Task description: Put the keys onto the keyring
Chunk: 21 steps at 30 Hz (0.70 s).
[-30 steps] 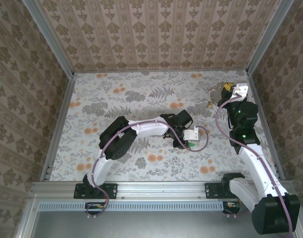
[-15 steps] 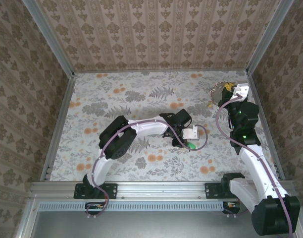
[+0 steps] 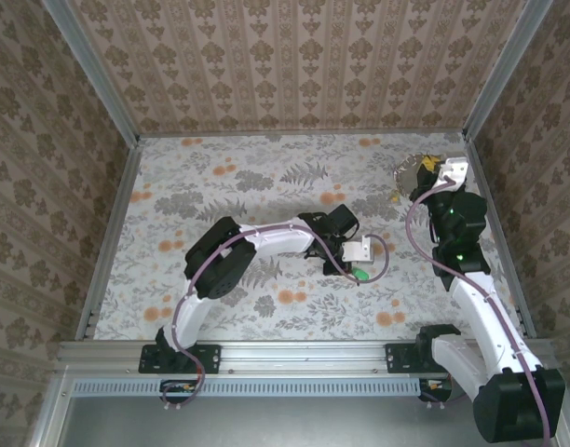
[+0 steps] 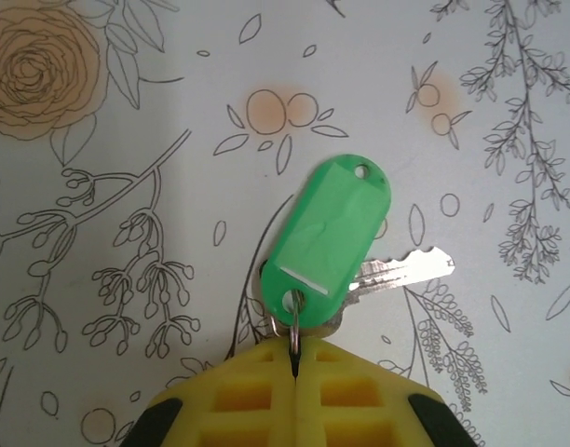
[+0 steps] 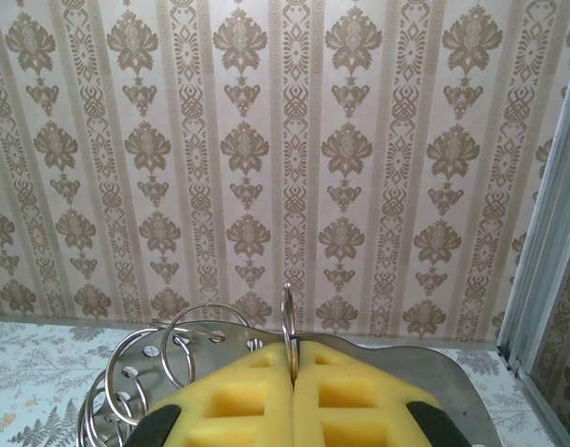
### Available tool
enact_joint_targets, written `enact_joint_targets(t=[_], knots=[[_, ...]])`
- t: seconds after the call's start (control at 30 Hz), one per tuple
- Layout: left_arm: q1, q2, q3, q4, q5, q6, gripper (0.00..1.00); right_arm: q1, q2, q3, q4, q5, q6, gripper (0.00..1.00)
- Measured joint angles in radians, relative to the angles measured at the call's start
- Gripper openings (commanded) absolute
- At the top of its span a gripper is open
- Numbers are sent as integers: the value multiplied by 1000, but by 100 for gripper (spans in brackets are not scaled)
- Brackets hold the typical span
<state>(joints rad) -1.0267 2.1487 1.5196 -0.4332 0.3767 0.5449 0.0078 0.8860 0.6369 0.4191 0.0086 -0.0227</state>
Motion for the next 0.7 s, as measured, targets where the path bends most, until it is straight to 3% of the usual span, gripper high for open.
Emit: enact_joint_targets(t=[0.37,0.7], knots=[[65,-186,-200,130,112,14,0,2,-15,-25,0,-120,-45,0],[202,-628,-407,139,84,26,0,146,42,-8,-25,-303,-178,0]])
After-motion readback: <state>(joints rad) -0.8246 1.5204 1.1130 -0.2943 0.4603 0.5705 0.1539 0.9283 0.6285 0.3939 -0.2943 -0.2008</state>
